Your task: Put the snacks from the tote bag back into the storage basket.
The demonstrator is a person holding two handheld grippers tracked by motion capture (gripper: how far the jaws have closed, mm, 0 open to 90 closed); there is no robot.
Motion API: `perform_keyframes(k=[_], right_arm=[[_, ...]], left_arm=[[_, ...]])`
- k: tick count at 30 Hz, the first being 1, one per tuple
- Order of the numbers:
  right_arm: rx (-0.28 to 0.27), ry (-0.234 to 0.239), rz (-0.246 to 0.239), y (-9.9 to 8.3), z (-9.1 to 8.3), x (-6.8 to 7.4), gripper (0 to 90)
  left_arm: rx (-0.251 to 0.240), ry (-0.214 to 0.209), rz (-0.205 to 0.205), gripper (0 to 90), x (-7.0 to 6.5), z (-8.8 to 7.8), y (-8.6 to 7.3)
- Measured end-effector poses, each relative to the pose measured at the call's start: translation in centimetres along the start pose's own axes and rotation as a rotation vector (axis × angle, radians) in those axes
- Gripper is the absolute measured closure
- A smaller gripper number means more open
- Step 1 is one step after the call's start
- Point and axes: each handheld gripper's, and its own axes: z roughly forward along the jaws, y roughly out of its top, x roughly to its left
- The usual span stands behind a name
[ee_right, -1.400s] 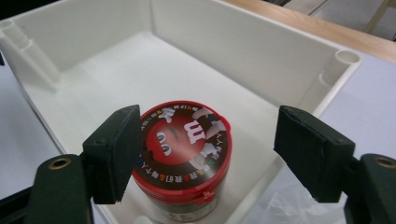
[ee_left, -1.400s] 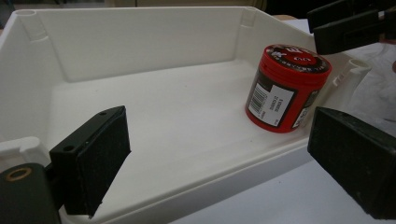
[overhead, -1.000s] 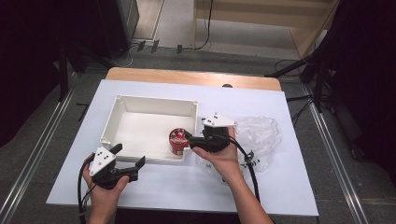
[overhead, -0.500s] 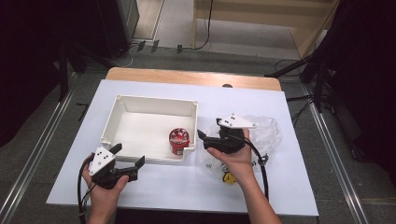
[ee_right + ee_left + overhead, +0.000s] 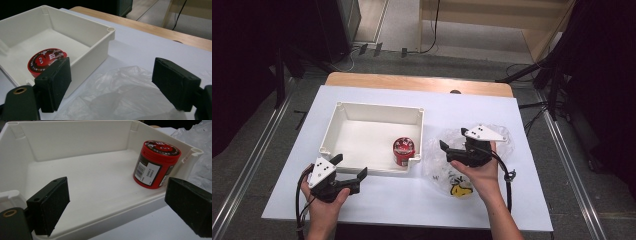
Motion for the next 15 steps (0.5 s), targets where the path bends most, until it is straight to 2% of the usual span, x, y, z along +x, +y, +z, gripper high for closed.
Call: perform_keyframes(k=[15], right_arm=[[-0.023, -0.040, 0.021, -1.4, -2.2, -2.5, 16.0]], left_arm=[[0.006, 0.002, 0.004, 6.2, -0.1, 0.1, -0.1]])
